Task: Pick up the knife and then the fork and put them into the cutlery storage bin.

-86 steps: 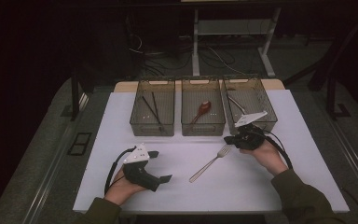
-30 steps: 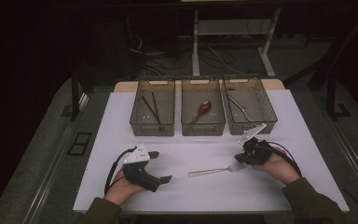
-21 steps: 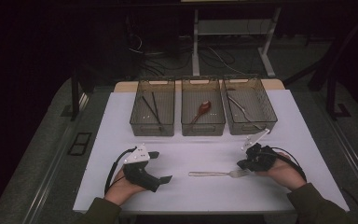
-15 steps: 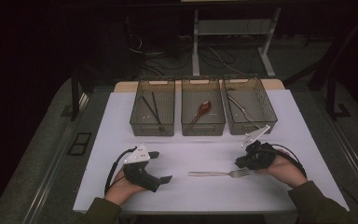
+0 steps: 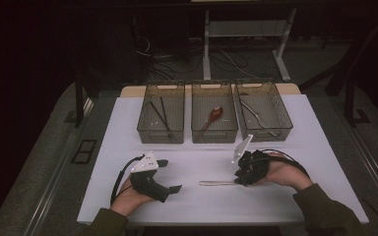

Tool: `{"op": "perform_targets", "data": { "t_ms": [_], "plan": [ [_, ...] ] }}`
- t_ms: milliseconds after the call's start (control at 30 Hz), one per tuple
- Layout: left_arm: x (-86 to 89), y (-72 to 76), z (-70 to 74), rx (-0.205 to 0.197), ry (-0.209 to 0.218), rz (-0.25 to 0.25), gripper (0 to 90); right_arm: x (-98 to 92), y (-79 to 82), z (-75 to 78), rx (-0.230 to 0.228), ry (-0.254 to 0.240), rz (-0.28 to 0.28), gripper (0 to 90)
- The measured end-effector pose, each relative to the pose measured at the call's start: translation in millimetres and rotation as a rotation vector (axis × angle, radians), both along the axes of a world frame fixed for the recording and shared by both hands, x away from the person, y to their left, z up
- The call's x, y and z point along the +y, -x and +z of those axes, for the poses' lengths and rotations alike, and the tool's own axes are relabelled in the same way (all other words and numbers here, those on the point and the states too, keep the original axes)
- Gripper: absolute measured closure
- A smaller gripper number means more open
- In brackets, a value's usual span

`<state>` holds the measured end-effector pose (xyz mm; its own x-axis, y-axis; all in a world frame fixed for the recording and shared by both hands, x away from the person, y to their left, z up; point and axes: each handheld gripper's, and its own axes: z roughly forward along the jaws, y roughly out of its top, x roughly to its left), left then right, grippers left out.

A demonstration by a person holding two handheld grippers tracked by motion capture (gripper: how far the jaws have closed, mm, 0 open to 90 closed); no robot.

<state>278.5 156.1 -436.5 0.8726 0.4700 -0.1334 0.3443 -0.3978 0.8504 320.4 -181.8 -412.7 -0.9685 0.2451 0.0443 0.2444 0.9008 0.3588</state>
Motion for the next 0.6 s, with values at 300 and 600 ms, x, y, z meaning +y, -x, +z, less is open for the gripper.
{"op": "perform_targets", "data": {
  "t_ms": [300, 600],
  "plan": [
    [0.4, -0.1, 0.2, -0.001, -0.001, 0.0, 0.0, 23.1, 0.4, -7.2, -0.008, 0.12, 0.101, 74.8],
    [0.0, 0.0, 0.0, -0.001, 0.0, 0.0, 0.0, 35.0, 4.4, -6.3, -0.031, 0.201, 0.15, 82.1]
  ]
}}
